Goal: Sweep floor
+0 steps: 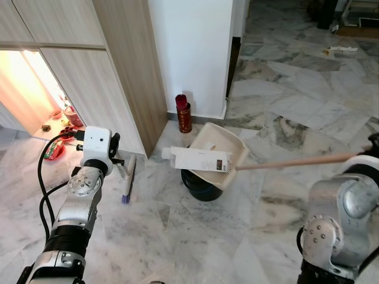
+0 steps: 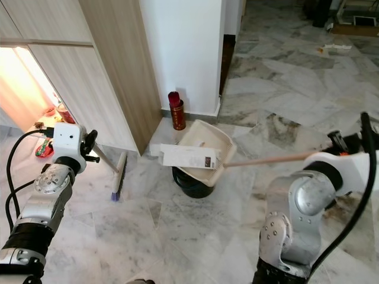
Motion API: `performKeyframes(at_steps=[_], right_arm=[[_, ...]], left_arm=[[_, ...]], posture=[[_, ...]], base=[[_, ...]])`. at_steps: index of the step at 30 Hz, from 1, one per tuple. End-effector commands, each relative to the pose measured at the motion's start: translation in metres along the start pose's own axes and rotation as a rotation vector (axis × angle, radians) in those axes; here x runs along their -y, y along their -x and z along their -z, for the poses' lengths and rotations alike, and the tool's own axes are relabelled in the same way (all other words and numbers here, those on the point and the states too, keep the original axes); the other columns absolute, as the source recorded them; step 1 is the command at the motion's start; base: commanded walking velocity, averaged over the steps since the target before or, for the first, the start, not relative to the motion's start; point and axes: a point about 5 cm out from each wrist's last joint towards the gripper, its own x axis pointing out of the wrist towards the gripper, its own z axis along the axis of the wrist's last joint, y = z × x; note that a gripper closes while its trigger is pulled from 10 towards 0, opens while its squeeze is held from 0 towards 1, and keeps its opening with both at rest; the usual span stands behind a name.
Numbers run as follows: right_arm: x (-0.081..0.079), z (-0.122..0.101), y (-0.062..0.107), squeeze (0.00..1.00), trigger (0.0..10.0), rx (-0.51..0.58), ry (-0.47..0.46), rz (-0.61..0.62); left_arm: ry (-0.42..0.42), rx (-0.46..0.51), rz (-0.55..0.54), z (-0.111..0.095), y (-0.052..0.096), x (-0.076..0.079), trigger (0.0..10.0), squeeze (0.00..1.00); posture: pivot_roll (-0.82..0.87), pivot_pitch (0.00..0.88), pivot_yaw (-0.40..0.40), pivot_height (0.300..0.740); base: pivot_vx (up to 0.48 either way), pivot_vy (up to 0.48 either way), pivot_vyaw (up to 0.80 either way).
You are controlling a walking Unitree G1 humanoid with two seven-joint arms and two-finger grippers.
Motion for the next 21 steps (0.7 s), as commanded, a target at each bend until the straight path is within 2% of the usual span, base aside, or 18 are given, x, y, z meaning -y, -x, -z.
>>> performKeyframes(at_steps=[1,8,18,21], right_arm=[[-0.012,-0.007,0.003,0.0,10.0,0.041,-0.073,-0.047],[-0.023,-0.001,-0.004,0.0,10.0,0.083,-0.074,-0.086],[-0.03,-0.006,-0.015,0.0,10.0,0.165,-0.064,-0.116],[-0.036,-0.011,-0.018,0.0,10.0,0.219,-0.057,-0.141]], left_arm=[[-0.021,0.065,0.002,-0.011,-0.002,-0.001,10.0,0.0],[0.006,0.087,0.01,-0.012,-0.001,0.002,10.0,0.0],[0.022,0.102,0.029,-0.012,0.0,0.008,10.0,0.0],[0.032,0.113,0.032,-0.013,0.001,0.009,10.0,0.0]], posture=[[0.1,0.052,0.08,0.74],[0.09,0.042,0.075,0.74],[0.09,0.03,0.066,0.74],[0.09,0.024,0.064,0.74]], base=[[0.0,0.0,0.0],[0.0,0.0,0.0],[0.0,0.0,0.0],[0.0,0.0,0.0]])
